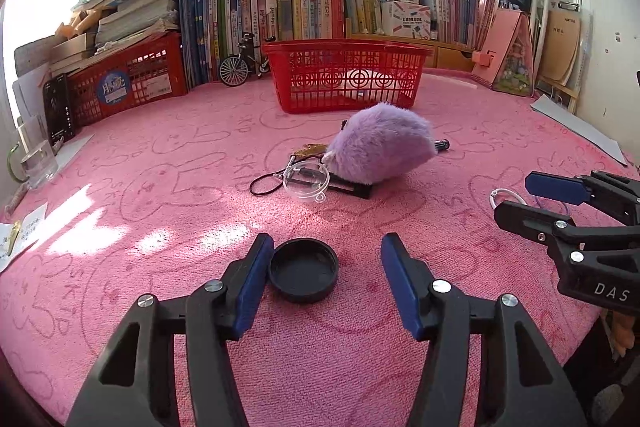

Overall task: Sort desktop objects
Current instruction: 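Grasp the white ring with the right gripper while the left gripper holds the black lid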

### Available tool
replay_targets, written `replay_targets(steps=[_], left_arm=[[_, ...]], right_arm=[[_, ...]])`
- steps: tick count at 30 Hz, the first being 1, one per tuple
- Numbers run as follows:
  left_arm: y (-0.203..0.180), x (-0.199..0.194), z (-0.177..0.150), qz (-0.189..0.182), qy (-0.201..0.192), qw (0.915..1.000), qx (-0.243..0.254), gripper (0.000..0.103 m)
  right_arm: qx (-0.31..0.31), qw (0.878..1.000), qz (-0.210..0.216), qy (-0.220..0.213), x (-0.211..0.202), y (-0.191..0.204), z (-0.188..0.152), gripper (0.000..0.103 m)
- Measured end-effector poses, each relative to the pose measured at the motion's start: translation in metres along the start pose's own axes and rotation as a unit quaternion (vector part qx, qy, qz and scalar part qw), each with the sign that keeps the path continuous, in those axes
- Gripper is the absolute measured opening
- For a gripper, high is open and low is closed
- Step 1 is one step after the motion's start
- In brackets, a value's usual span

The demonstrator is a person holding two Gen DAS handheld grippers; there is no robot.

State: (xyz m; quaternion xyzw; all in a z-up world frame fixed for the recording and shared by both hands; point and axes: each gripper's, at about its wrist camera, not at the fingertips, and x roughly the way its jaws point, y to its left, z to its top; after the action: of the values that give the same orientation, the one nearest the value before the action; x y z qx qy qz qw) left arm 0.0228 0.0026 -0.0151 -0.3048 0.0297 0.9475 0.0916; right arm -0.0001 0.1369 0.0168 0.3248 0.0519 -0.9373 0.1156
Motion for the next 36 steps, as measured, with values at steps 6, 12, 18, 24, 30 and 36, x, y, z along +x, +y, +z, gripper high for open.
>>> replay_targets(steps=[6, 12, 18, 24, 30, 36], left_arm=[[0.0, 0.0, 0.0, 0.0, -0.001, 1.0, -0.001, 0.056], [0.0, 0.0, 0.0, -0.001, -0.002, 1.0, 0.0, 0.056], [0.0, -0.001, -0.001, -0.001, -0.003, 1.0, 0.0, 0.056], [0.0, -0.001, -0.001, -0.001, -0.002, 1.0, 0.0, 0.056], [0.0, -0.001, -0.001, 0.0, -0.004, 1.0, -0.001, 0.056], [0.0, -0.001, -0.002, 0.0, -0.004, 1.0, -0.001, 0.056]], right_arm=[[0.023, 0.999, -0.001, 0.027, 0.016, -0.008, -0.001, 0.056], [0.025, 0.999, 0.01, 0.023, 0.013, -0.005, -0.002, 0.044], [0.013, 1.0, 0.021, 0.017, 0.008, 0.003, -0.002, 0.044], [0.013, 1.0, 0.023, 0.011, 0.006, 0.009, -0.003, 0.044], [0.018, 0.999, 0.027, 0.002, 0.005, 0.014, -0.005, 0.044], [0.012, 1.0, 0.02, -0.005, 0.005, 0.023, -0.006, 0.044]])
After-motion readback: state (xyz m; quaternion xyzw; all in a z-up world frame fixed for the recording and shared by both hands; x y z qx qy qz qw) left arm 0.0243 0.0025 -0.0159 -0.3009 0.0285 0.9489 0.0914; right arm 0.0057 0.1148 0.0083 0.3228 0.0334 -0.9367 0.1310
